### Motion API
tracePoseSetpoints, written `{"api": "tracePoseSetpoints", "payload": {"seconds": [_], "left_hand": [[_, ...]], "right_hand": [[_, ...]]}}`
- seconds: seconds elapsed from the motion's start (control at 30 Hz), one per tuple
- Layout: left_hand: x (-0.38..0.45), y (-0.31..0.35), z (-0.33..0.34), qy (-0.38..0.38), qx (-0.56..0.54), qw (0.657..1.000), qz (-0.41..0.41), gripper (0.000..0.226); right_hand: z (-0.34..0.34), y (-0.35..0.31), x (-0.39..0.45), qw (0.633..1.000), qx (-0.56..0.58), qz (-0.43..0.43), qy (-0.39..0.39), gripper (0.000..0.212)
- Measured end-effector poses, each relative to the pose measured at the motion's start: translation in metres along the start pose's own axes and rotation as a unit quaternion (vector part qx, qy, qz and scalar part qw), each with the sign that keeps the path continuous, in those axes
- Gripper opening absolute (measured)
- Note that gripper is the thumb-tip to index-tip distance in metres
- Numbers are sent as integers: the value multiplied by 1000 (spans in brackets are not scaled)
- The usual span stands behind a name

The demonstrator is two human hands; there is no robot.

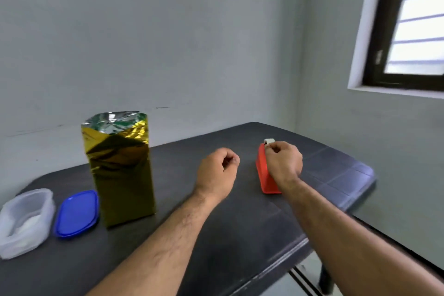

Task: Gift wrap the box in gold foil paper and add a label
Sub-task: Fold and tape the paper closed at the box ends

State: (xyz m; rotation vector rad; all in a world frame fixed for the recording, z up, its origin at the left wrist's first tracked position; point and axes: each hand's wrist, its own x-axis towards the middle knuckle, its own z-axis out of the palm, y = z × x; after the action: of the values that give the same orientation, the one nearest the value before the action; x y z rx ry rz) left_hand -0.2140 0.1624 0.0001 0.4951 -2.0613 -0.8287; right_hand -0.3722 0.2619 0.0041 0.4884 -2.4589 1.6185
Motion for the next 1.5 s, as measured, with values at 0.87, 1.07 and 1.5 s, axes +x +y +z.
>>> {"api": "tracePoseSetpoints", "payload": {"seconds": [0.87,1.07,1.5], "left_hand": [[-9,-30,156,-71,-144,980,-119,36],[-8,-33,157,-74,-120,984,-109,39],[-8,-36,159,-92,-107,985,-104,41]], "right_hand": [[-34,29,39,914,245,309,-91,14],[-31,40,21,915,253,306,-67,16],[-20,59,0,953,190,235,-33,18]]}}
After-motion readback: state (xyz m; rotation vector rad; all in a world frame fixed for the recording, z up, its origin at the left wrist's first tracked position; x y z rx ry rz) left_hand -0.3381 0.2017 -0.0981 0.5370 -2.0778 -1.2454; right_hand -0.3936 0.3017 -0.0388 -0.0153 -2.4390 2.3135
